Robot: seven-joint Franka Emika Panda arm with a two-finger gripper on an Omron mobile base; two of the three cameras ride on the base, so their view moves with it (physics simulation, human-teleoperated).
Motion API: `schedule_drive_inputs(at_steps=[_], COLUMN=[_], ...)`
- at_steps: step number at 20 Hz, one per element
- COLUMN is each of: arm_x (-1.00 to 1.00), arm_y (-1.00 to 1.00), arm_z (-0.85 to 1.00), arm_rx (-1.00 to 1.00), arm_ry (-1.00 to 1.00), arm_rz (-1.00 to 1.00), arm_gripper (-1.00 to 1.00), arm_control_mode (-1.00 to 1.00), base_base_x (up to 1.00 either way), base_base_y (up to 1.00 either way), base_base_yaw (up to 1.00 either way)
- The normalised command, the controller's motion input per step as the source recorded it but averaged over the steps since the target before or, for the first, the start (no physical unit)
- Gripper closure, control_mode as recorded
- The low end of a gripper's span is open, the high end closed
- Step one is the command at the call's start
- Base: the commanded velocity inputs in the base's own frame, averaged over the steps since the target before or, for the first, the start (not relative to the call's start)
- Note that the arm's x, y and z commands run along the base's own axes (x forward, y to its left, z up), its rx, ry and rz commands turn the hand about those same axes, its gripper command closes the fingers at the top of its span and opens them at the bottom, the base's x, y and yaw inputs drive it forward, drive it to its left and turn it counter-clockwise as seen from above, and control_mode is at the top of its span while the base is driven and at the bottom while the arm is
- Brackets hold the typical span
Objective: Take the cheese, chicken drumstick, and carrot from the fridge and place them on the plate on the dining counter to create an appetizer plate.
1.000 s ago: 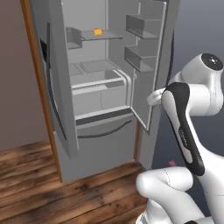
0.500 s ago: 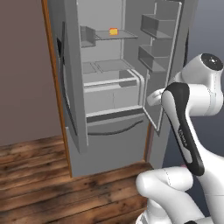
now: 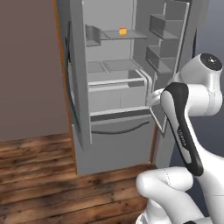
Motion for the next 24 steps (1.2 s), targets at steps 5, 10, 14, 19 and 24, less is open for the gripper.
schedule_drive_inputs(at_steps=[5,10,14,19,24], arm_x=[0.00,0.00,0.00,0.00,0.00], arm_y=[0.00,0.00,0.00,0.00,0.00], arm_z=[0.00,0.00,0.00,0.00,0.00], arm_rx=[0.00,0.00,0.00,0.00,0.00], arm_ry=[0.00,0.00,0.00,0.00,0.00], arm_rz=[0.00,0.00,0.00,0.00,0.00], arm_gripper=[-1.00,-1.00,-1.00,-1.00,-1.00], arm_control_mode=[1.00,1.00,1.00,1.00,1.00], base_base_x=[0.19,0.21,0.40,0.48,0.64], base_base_y=[-0.56,-0.21,0.33,0.47,0.05], base_base_yaw=[0.09,0.07,0.00,0.00,0.00])
